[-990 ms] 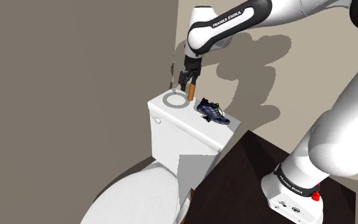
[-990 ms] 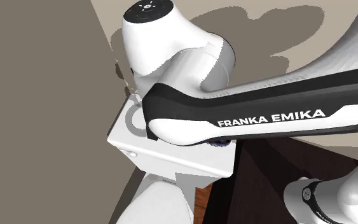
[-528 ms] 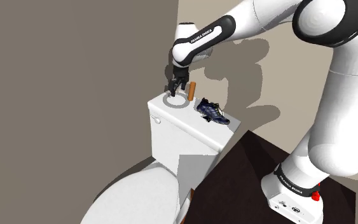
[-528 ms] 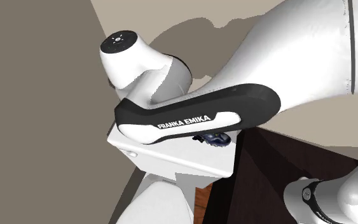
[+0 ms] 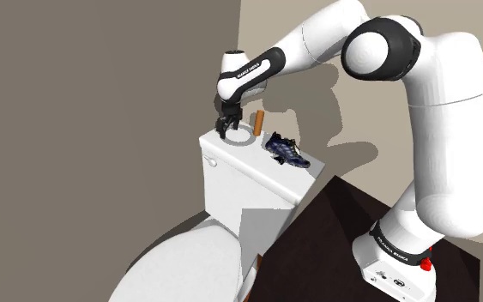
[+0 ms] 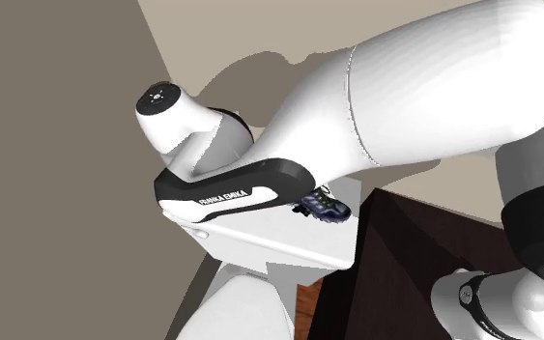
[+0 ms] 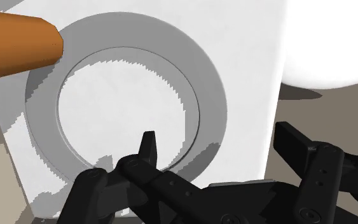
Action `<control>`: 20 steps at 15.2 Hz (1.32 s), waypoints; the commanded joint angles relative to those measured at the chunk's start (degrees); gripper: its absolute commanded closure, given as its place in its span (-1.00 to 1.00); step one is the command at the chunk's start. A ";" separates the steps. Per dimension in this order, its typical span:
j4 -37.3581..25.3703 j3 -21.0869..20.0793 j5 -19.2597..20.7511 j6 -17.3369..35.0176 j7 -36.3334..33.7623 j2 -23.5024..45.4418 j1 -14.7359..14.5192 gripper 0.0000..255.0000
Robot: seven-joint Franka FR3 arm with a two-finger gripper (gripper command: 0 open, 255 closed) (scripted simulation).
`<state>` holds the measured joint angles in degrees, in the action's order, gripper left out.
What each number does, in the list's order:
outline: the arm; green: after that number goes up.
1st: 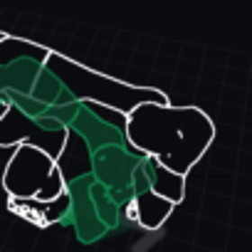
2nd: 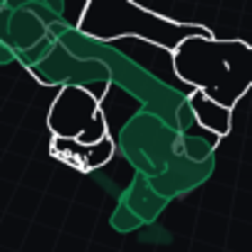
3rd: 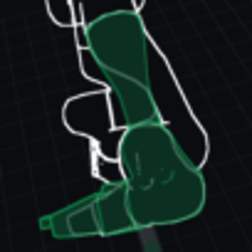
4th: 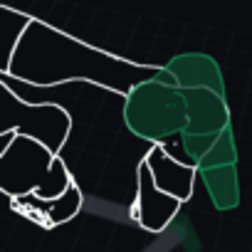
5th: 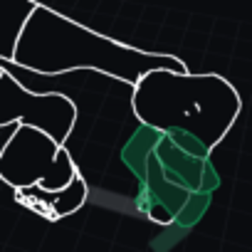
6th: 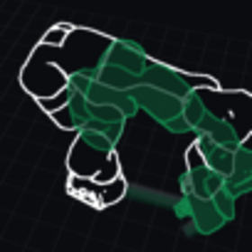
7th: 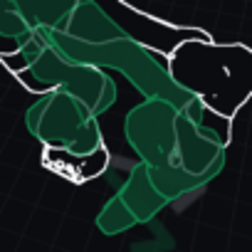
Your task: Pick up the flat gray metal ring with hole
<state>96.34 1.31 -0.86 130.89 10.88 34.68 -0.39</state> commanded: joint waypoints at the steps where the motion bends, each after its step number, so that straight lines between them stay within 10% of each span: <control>1: -0.28 -0.03 0.01 0.94 -0.03 1.21 -0.06 -1.00; 7: -0.27 -0.08 -0.04 3.28 -0.01 3.54 -0.03 -1.00; 8: -0.34 -0.08 -0.04 3.26 -0.02 3.60 -0.04 1.00; 20: -0.23 -0.05 -0.01 1.77 -0.02 1.99 -0.05 1.00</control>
<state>96.14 1.26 -0.87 133.15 10.84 37.06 -0.45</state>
